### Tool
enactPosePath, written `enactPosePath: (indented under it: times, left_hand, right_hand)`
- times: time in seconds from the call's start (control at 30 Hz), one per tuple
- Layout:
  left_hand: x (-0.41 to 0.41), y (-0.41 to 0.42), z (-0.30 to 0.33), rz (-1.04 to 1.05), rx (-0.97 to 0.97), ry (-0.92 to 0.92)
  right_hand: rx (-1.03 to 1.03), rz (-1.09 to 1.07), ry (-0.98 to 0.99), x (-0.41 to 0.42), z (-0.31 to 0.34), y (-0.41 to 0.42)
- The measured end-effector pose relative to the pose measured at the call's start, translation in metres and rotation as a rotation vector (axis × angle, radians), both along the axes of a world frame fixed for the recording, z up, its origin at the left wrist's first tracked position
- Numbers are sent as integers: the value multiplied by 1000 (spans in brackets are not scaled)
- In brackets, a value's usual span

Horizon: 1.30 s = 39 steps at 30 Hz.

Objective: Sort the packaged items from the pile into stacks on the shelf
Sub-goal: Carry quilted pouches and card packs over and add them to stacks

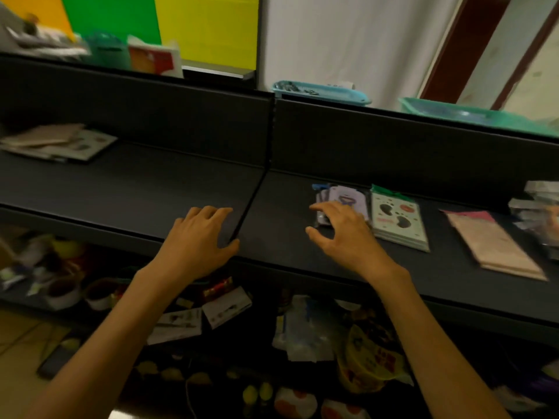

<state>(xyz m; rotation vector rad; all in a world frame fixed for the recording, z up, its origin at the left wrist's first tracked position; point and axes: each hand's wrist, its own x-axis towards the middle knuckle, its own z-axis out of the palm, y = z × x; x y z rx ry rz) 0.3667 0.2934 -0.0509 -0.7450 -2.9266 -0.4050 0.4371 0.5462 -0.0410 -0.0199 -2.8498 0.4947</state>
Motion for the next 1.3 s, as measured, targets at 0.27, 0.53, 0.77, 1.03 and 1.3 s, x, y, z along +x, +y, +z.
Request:
enactPosePath:
  times: [0.27,0.53,0.77,1.03,1.3]
  left_hand:
    - [-74,-93,-8,86,-7,3]
    - [-164,-176,0,66,-34,-6]
    - [-225,-233,10,62,-42,21]
    - [-298,-318,19,41,52,63]
    - [-389,-411,26,-6,27,42]
  right_hand:
    - [29,65,1,-91,-10,-88]
    - [7,61,-13,-178,-11,-175]
    - [22,48,3,-232,-1,-230]
    - [37,20,-16,-302,2,-312]
    - [21,-72,-41,-366,-2,-408]
